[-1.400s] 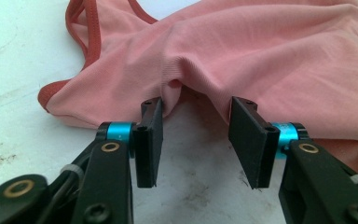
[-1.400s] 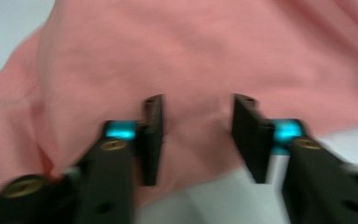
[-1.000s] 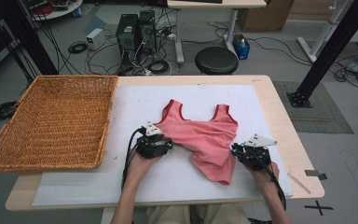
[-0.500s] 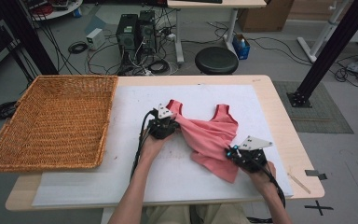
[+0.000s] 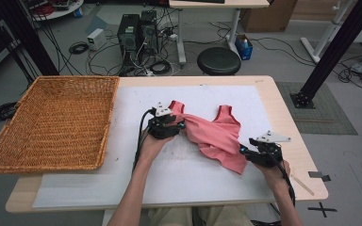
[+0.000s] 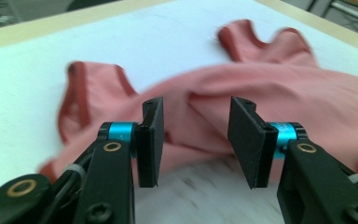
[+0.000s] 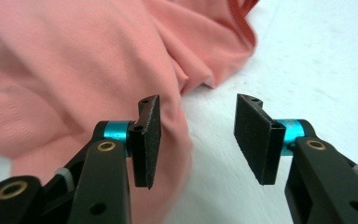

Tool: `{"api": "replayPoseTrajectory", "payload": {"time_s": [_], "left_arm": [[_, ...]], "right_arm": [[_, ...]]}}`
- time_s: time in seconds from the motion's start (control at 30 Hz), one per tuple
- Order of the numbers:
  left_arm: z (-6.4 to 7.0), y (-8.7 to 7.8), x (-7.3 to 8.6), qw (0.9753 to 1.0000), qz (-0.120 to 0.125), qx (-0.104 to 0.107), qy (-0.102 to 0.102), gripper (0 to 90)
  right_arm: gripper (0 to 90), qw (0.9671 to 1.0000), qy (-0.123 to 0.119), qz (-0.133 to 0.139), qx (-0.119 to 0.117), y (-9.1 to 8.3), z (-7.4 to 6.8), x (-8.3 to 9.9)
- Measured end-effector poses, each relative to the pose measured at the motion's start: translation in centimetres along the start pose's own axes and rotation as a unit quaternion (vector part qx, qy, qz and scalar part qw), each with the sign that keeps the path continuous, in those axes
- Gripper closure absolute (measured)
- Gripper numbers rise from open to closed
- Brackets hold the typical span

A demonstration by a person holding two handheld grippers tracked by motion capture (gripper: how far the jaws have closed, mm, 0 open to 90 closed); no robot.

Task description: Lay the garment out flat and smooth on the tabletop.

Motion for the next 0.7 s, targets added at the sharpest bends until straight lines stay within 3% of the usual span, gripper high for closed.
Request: {"api": "replayPoseTrajectory", "payload": {"time_s": [0.07, 0.13, 0.27, 0.33, 0.4, 0.43, 0.5, 0.53, 0.6, 0.7], "left_arm": [[0.7, 0.3, 0.9, 0.9996, -0.022, 0.006, 0.019, 55.8], [1.3, 1.2, 1.7, 0.9989, -0.038, 0.021, 0.019, 55.8], [2.2, 3.1, 2.1, 0.9983, -0.045, 0.027, 0.026, 56.0], [2.4, 3.7, 2.5, 0.9976, -0.057, 0.029, 0.028, 64.5], [2.5, 3.9, 2.8, 0.9967, -0.065, 0.039, 0.028, 83.6], [2.5, 3.5, 3.0, 0.9972, -0.062, 0.035, 0.024, 87.0], [2.5, 3.0, 3.0, 0.9975, -0.057, 0.034, 0.023, 87.1], [2.5, 1.6, 3.0, 0.9984, -0.042, 0.025, 0.028, 87.2], [2.5, -0.4, 3.1, 0.9988, -0.03, 0.012, 0.037, 87.2], [2.7, -3.7, 3.4, 0.9996, -0.005, 0.007, 0.028, 87.1]], "right_arm": [[51.2, 1.0, -0.001, 0.001, -0.004, -0.5, -0.1, 0.4], [50.8, 0.9999, -0.008, -0.011, -0.007, -0.5, -0.5, 1.1], [50.4, 0.9992, -0.015, -0.029, -0.023, 0.3, -1.3, 2.0], [53.5, 0.9983, -0.034, -0.042, -0.023, 0.6, -1.8, 2.1], [57.0, 0.9981, -0.036, -0.04, -0.029, 0.6, -1.9, 2.0], [69.3, 0.9971, -0.031, -0.044, -0.054, 0.6, -2.4, 2.1], [81.1, 0.9964, -0.04, -0.041, -0.063, 0.4, -2.8, 2.1], [85.9, 0.9963, -0.046, -0.037, -0.063, 0.3, -2.9, 2.1], [87.4, 0.9966, -0.039, -0.027, -0.067, -0.1, -3.0, 2.2], [87.6, 0.9967, -0.016, 0.004, -0.08, -1.6, -3.3, 1.9]]}}
Point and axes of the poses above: each handheld gripper's, and its own axes: y roughly forward along the jaws, x roughly out of its underside, z roughly to its right, the point moved 9 cm from there along y, roughly forward along the jaws, and after that the axes turned 5 degrees about -z, right-handed, at the moved point
